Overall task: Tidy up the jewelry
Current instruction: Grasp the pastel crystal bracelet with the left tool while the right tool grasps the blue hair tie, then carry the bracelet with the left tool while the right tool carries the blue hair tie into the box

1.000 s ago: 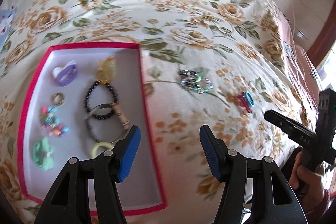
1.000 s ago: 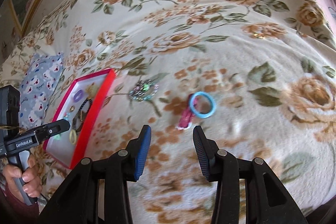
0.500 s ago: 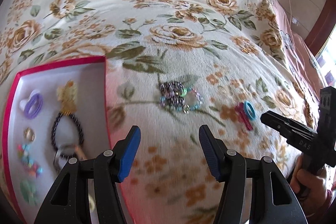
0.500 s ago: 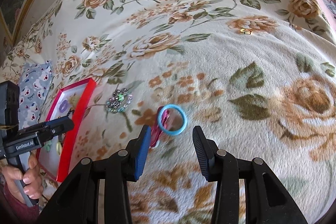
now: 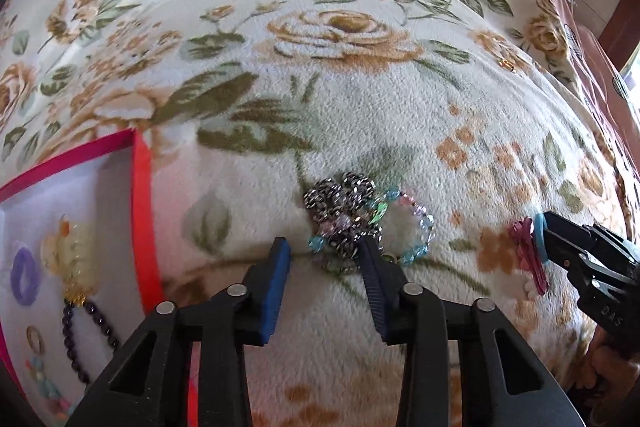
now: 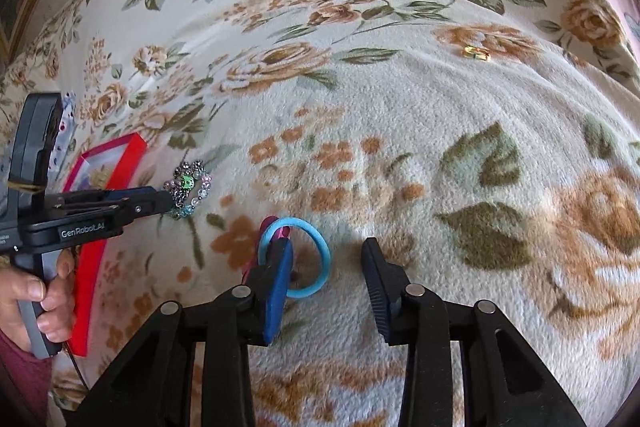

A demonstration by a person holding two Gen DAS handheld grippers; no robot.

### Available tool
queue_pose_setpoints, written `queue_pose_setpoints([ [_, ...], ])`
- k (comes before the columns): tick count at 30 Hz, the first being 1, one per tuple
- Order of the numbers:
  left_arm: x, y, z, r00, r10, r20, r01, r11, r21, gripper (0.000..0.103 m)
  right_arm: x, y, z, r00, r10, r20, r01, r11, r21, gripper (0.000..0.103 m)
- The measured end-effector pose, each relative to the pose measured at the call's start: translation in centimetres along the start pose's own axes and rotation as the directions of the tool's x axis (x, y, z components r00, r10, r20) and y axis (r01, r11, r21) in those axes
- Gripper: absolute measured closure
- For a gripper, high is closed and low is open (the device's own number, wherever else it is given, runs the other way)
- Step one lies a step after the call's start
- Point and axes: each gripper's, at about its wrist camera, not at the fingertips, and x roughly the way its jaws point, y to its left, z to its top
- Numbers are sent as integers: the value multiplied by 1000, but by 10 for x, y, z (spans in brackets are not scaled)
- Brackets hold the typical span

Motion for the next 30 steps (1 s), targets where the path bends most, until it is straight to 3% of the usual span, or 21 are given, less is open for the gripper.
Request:
queue_pose_setpoints([
  [1, 2, -1, 1, 1000, -8, -1, 8, 1000, 2, 88, 1, 1, 0, 1000, -6, 1, 6, 1000, -7, 82],
  [3, 5, -2, 0, 1000, -26, -8, 26, 1000, 7, 94, 0, 0, 0, 1000, -3, 3, 3, 1000, -4, 97],
  [4, 4, -2, 0, 1000, -24, 0, 24, 1000, 11, 95, -1, -1, 0, 1000, 2, 4, -2, 1000, 2, 100],
  [17, -71, 7, -32, 987, -109, 119, 114, 993, -37, 97, -35, 12, 0, 995, 85, 58, -86, 996, 7, 100],
  [30, -156, 25, -81, 966, -131, 224, 148, 987, -64, 97, -50, 57, -7, 985, 161, 63, -157, 986, -60, 100],
])
